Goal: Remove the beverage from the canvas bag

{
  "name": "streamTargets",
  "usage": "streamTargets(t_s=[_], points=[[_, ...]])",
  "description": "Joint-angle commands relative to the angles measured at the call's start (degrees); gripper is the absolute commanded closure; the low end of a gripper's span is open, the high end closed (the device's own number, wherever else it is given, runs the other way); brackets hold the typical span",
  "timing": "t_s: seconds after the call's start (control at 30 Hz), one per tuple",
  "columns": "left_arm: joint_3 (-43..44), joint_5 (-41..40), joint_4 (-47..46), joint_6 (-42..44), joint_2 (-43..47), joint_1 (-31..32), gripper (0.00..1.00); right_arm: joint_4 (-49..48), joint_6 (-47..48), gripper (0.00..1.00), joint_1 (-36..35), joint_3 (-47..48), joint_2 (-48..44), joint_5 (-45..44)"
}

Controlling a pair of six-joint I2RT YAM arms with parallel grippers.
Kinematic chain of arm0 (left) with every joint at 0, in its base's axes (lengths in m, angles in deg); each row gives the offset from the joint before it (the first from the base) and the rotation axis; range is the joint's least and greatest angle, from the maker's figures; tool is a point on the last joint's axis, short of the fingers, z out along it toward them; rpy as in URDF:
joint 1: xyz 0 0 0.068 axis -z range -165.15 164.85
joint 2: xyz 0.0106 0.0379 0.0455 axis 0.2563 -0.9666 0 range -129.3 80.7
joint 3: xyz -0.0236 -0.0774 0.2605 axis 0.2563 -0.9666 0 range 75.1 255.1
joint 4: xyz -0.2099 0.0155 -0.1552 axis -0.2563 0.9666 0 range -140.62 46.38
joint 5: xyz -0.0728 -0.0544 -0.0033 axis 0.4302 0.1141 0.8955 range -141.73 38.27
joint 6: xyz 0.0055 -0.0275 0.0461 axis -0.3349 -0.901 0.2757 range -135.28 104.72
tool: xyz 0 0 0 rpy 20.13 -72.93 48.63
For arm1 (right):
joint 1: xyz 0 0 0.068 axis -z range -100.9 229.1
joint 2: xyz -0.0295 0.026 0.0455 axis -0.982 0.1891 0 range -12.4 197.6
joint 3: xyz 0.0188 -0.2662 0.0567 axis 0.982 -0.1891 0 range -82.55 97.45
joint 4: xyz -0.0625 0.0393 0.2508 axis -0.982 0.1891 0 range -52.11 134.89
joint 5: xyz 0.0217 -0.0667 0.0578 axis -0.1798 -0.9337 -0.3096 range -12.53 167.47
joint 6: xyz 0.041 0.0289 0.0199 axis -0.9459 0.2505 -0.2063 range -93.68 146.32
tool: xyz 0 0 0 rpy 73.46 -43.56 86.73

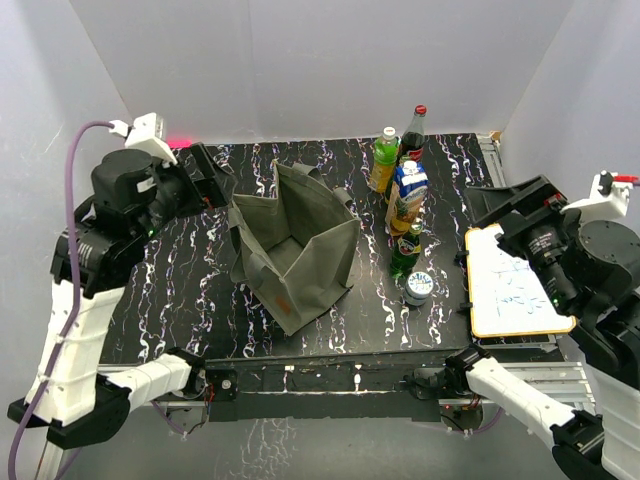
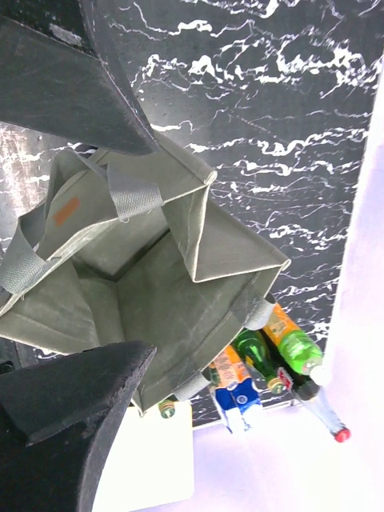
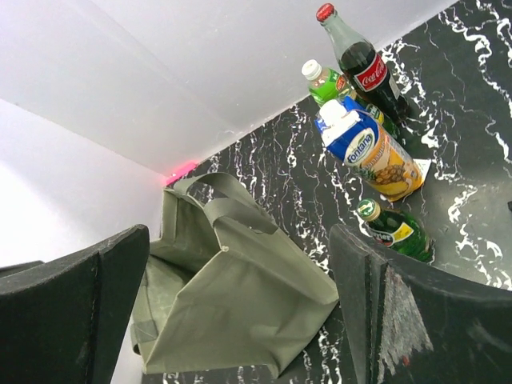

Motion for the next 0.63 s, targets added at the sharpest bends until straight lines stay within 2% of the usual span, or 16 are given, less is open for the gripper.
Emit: streamTargets(t_s=[0.0,0.37,0.53,0.6], points=[[2.8,-5.3,-0.1,-0.4,2.2,0.0,0.03,-0.7,-7.2,0.02,0.3,-1.1,-2.5,-3.5],[5.0,-7.5,2.7,0.1,2.7,0.0,0.03,2.7,-10.3,0.02,0.3,-0.6,-1.4,-5.1],[4.9,-6.9,2.9,0.0,2.7,0.0,0.03,-0.2,-6.6,0.02,0.3,-1.8,-2.2,-4.5],[5.2,-7.0,3.3,0.0,2.7,0.0,0.03,2.0,-9.0,0.02,0.3,-0.3,-1.1,-6.4]])
